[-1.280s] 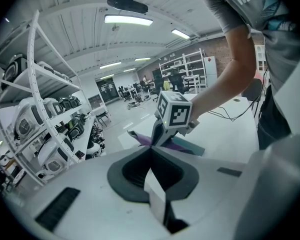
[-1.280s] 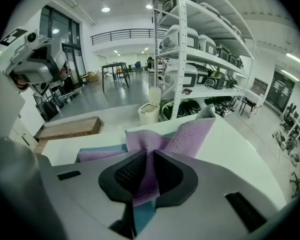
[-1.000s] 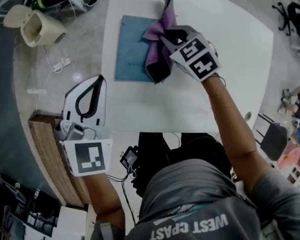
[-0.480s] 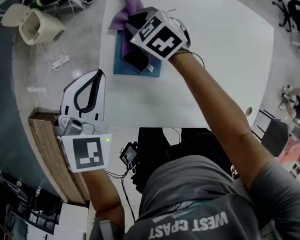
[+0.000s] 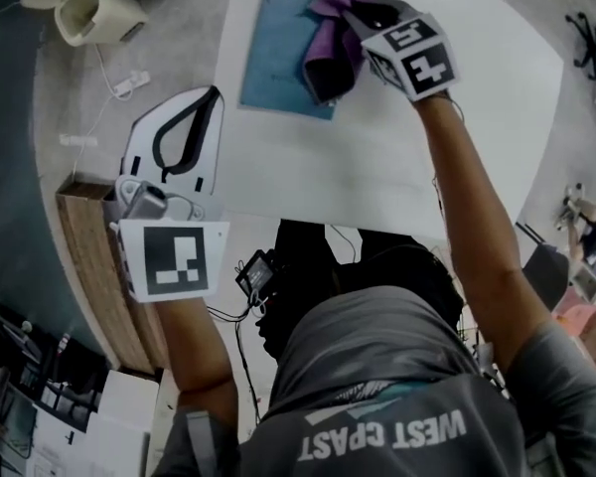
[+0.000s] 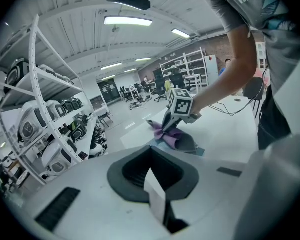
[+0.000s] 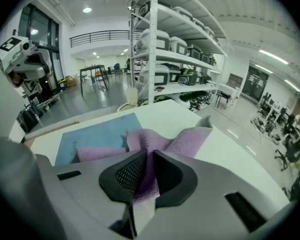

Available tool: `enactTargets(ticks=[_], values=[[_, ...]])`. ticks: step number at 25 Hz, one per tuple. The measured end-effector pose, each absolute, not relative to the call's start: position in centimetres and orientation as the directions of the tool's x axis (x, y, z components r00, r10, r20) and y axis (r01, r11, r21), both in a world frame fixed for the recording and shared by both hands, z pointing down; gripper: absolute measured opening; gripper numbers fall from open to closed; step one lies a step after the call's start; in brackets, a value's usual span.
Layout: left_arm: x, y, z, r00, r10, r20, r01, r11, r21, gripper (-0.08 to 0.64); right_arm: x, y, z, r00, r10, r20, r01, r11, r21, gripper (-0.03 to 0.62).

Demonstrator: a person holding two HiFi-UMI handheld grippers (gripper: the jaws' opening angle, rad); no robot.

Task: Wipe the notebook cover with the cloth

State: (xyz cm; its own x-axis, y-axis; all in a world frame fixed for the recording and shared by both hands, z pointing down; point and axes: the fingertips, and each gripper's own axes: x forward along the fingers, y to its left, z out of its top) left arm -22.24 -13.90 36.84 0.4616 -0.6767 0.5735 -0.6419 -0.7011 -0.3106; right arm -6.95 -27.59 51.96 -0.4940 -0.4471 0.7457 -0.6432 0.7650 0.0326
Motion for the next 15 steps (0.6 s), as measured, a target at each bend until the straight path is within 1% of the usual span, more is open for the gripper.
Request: enactTargets(ticks=[4, 7, 12, 15], values=[[-21.7, -13.7, 36.0, 0.463, -0.678, 0.571, -0.629, -0.705, -0.328, 0.000, -4.4, -27.4, 52.1, -0.497, -0.484, 0.720, -0.711, 0.703, -0.018, 0.066], [-20.9, -13.1, 34.7, 0.464, -0.684, 0.562, -0.621, -0.704, -0.344, 0.000, -2.3, -26.6, 50.5, -0.482, -0.512, 0.711, -0.731, 0.682, -0.004, 0.066], [-19.3, -11.6, 31.8, 0.448, -0.710, 0.544, -0.618, -0.685, -0.386, 0.000, 5.7, -23.7, 49.5, -0.395, -0.543, 0.741, -0.783, 0.621, 0.038, 0.067], [-18.8, -10.9, 30.5, 0.438, -0.722, 0.535, -0.616, -0.675, -0.406, 0.000, 10.6, -21.7, 50.4, -0.329, -0.531, 0.781, -0.811, 0.582, 0.054, 0.067]])
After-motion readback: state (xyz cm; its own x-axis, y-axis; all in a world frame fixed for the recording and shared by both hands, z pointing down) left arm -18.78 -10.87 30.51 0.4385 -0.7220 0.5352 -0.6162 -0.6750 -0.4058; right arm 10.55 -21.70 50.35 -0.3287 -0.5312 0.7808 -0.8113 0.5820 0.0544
